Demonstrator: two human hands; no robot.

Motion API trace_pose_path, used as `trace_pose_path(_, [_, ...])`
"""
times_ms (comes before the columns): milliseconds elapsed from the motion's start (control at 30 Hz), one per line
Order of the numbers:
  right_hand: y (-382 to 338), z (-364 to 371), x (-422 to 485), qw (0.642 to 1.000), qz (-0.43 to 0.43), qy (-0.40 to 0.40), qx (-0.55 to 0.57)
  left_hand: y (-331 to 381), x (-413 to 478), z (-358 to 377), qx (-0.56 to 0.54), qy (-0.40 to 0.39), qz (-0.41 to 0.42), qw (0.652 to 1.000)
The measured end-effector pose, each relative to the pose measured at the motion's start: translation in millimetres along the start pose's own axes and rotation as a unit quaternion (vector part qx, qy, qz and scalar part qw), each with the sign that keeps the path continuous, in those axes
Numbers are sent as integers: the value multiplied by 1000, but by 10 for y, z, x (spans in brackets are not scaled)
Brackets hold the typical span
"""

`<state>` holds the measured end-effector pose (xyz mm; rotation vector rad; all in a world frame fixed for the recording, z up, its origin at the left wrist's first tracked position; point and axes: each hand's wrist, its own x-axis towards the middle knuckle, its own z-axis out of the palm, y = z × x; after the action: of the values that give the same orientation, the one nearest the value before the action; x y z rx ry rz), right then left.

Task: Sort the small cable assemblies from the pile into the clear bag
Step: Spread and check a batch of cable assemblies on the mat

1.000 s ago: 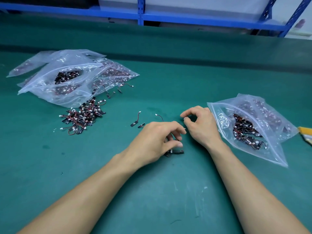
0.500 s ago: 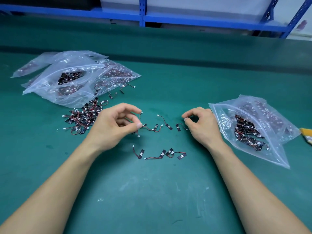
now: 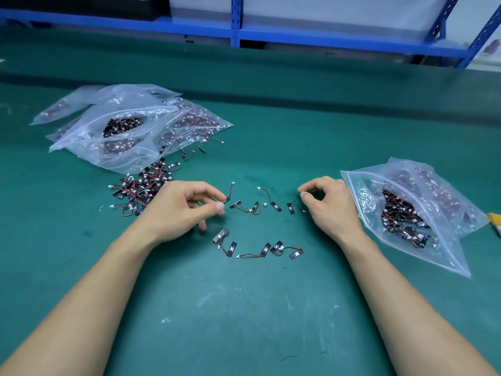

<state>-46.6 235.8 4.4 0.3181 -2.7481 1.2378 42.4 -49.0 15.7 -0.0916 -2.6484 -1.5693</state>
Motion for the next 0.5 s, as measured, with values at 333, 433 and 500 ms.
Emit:
trace_pose_path(333, [-18, -14, 9, 999, 10, 8, 40, -116, 106, 110, 30, 121, 22, 992])
trace_pose_path(433, [-9, -13, 14, 999, 12, 8, 46, -144, 111, 102, 53, 133, 10, 990])
trace_pose_path(500, [-4, -14, 13, 999, 11, 8, 43, -161, 113, 91, 61, 138, 1, 989])
